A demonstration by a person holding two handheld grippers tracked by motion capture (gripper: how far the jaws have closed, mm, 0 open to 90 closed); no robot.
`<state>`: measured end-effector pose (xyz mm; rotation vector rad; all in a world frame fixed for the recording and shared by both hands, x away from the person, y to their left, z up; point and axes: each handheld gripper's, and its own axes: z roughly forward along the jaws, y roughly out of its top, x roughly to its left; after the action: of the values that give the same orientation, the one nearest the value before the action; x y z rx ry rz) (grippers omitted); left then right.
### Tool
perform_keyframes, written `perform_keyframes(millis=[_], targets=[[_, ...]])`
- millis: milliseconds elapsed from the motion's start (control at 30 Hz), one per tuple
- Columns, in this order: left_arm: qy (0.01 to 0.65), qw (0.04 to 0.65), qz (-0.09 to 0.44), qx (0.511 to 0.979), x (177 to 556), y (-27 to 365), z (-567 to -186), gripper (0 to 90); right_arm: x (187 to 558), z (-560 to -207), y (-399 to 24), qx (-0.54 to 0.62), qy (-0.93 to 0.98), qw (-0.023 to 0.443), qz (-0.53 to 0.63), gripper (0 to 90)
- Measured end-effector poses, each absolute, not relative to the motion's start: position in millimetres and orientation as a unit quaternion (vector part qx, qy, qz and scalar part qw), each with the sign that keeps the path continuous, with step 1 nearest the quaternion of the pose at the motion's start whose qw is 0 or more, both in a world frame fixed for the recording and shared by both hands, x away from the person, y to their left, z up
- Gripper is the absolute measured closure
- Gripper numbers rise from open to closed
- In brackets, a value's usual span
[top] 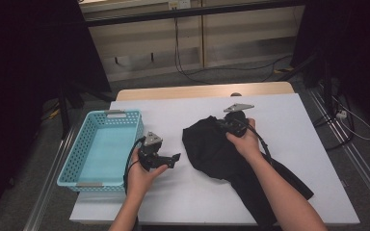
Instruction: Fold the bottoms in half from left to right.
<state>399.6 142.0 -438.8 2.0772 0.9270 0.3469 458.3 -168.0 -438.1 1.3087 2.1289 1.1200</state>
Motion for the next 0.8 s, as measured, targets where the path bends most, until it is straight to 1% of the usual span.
perform_keyframes(millis=[33,67,100,167,233,300,367,567,633,667,733,800], targets=[[0.369,0.409,0.138,0.823,400.0,142.0,-439.0,11.3,458.2,-438.7,-167.9,0.468,0.766,0.209,0.388,64.9],[0.371,0.411,0.138,0.821,400.6,141.7,-439.4,11.3,457.4,-438.9,-168.6,0.468,0.769,0.213,0.381,62.9],[0.370,0.410,0.137,0.822,401.6,141.9,-439.2,11.3,456.4,-438.8,-170.3,0.470,0.769,0.206,0.381,59.6],[0.375,0.413,0.136,0.819,403.8,141.3,-439.1,11.3,453.0,-436.3,-174.4,0.477,0.768,0.198,0.380,50.2],[0.376,0.413,0.136,0.818,406.5,140.3,-438.4,11.4,446.5,-431.4,-178.7,0.468,0.774,0.200,0.377,48.0],[0.379,0.416,0.131,0.816,408.8,138.0,-438.3,11.4,437.8,-426.7,-183.9,0.464,0.776,0.199,0.379,41.3],[0.379,0.416,0.127,0.817,411.5,135.2,-439.0,11.6,428.2,-424.0,-189.2,0.464,0.778,0.193,0.377,37.3],[0.387,0.413,0.122,0.815,421.8,129.2,-439.9,14.0,396.6,-419.1,-206.9,0.455,0.780,0.191,0.385,31.5],[0.390,0.415,0.115,0.814,426.2,125.5,-439.6,17.0,386.3,-418.7,-211.2,0.452,0.783,0.189,0.384,30.5],[0.390,0.417,0.114,0.813,427.7,124.0,-439.6,20.0,380.6,-419.2,-214.1,0.449,0.784,0.189,0.385,30.0],[0.391,0.419,0.111,0.812,431.9,120.0,-439.3,22.3,372.9,-420.6,-218.3,0.452,0.780,0.189,0.389,29.1],[0.387,0.419,0.112,0.814,436.1,115.7,-438.4,27.7,365.7,-422.0,-222.5,0.454,0.779,0.187,0.390,29.0]])
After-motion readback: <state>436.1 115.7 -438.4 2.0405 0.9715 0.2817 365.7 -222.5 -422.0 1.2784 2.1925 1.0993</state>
